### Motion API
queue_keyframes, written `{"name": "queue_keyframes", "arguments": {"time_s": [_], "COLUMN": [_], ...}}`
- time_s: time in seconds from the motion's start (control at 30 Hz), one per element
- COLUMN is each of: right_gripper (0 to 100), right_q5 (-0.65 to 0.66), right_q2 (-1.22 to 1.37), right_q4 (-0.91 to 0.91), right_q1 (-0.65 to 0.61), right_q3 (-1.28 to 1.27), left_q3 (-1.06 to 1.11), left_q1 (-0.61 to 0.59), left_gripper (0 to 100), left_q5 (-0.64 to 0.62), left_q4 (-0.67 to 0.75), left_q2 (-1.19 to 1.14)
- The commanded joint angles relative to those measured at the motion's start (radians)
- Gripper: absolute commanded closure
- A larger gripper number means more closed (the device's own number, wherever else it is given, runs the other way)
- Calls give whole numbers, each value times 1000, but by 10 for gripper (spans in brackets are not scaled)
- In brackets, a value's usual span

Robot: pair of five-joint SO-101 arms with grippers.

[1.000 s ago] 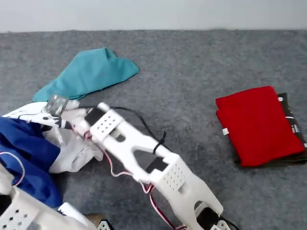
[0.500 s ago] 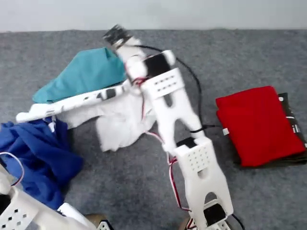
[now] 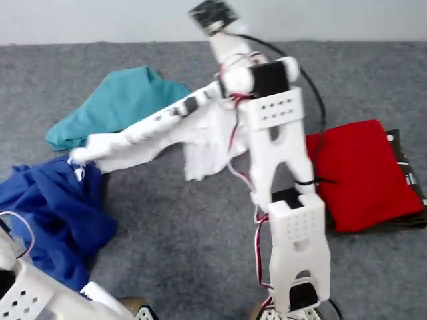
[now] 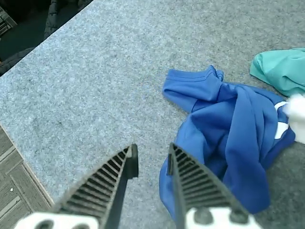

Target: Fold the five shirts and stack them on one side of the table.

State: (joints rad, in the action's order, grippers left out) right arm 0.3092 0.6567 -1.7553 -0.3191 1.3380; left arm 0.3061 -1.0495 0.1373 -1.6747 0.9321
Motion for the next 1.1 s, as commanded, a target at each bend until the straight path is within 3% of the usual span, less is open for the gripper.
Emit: {"name": "queue_keyframes", "arguments": {"time_s": [0.0, 0.1, 0.2, 0.37, 0.67, 0.83, 1.07], "right_gripper": [909, 765, 705, 737, 745, 746, 746], "right_q5": [9, 8, 11, 9, 6, 8, 5], "right_q2": [-54, -36, -31, -77, -206, -159, -85], "right_q4": [-41, -41, -41, -42, 21, 170, 286], "right_q1": [61, 101, 131, 130, -150, -154, -96], "right_q3": [9, -69, -170, -236, -643, -852, -873], "left_q3": [-1, -1, 4, 42, 44, 44, 44], "left_q1": [-3, -3, -3, -3, -3, -3, -3], "left_gripper": [886, 886, 886, 886, 886, 886, 886], "left_q5": [-8, -8, -8, -5, -5, -5, -5], "left_q4": [21, 20, 18, 23, 23, 23, 23], "left_q2": [9, 9, 9, 17, 11, 11, 17]}}
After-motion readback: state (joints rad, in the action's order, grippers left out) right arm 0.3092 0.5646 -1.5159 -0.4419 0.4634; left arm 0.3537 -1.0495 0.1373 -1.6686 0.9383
